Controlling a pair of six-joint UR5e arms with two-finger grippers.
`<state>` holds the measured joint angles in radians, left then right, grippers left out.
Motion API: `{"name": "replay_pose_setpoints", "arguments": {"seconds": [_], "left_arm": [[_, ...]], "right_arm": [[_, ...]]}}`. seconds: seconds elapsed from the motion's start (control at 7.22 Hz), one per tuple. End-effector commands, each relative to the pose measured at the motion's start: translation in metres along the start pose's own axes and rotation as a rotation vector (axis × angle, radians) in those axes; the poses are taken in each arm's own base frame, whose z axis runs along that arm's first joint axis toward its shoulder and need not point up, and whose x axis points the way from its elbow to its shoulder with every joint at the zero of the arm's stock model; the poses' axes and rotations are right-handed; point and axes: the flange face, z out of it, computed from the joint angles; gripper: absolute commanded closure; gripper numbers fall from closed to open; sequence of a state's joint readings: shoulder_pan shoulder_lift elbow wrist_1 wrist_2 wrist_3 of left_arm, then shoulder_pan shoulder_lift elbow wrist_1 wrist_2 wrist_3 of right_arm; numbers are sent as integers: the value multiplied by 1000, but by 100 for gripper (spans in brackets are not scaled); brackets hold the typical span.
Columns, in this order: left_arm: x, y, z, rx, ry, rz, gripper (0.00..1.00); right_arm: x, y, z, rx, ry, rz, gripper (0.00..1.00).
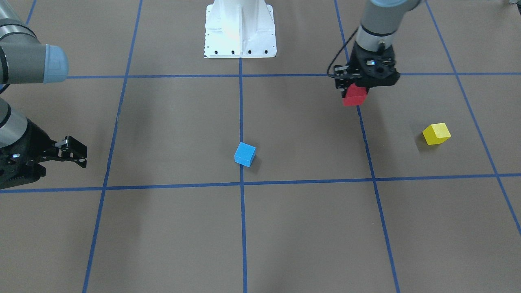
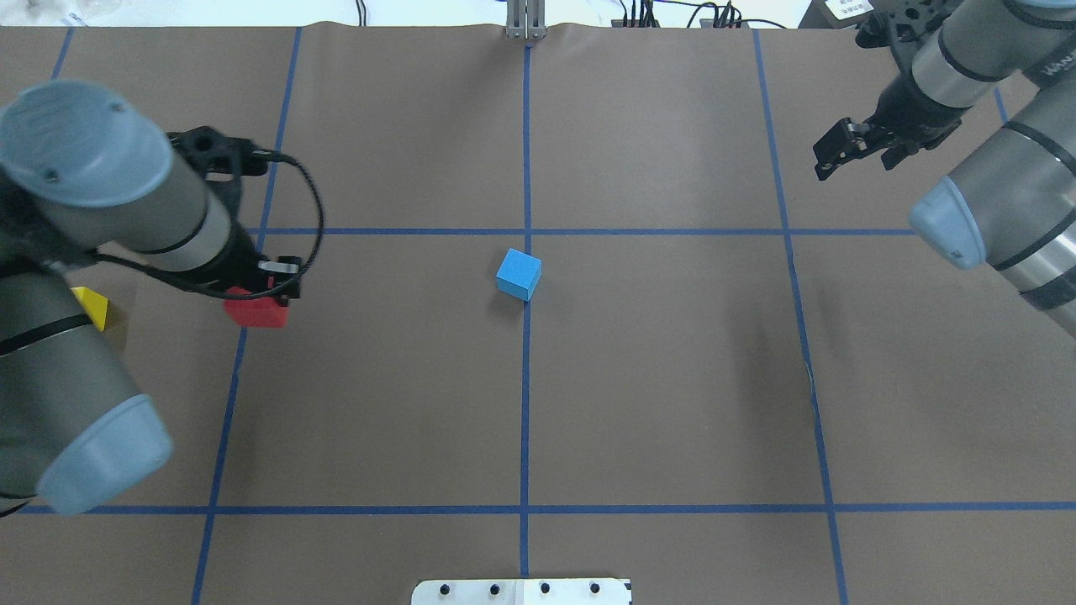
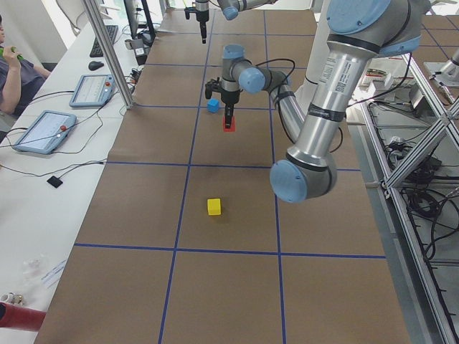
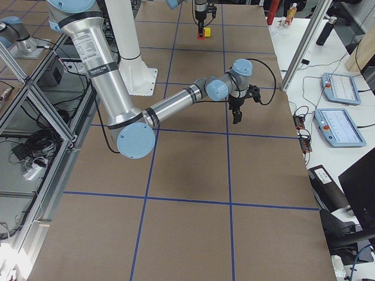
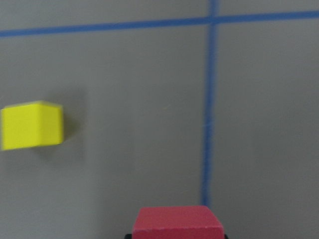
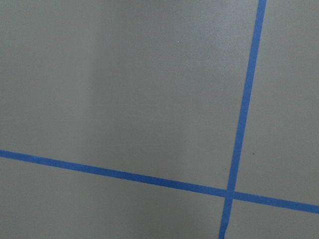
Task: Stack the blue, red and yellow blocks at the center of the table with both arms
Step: 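Carry the red cube with the left gripper onto the blue cube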
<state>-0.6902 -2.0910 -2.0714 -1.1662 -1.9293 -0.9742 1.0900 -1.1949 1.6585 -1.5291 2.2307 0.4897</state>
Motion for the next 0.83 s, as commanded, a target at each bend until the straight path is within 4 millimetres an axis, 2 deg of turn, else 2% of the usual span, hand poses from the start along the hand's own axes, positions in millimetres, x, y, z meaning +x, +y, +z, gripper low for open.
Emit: {"name": "replay_pose_setpoints", "arguments": {"seconds": [0.0, 0.14, 0.28, 0.42, 0.55, 0.69], "left_arm": [[113, -22, -16, -12, 37, 87, 100], [146, -40, -8, -4, 55, 122, 100], [179, -64, 3, 12, 78, 193, 100], [201, -84, 24, 42, 121, 225, 100], [215, -97, 47, 65, 159, 245, 100], [229, -109, 60, 73, 169, 251, 100]], "right_arm": [[65, 13, -5, -7, 25, -9, 1], [85, 17, -7, -14, 28, 0, 1], [108, 30, -1, -31, 24, 25, 1], [124, 32, -10, -22, 25, 17, 1], [130, 34, -9, -24, 29, 24, 1], [131, 35, -9, -24, 31, 26, 1]]}}
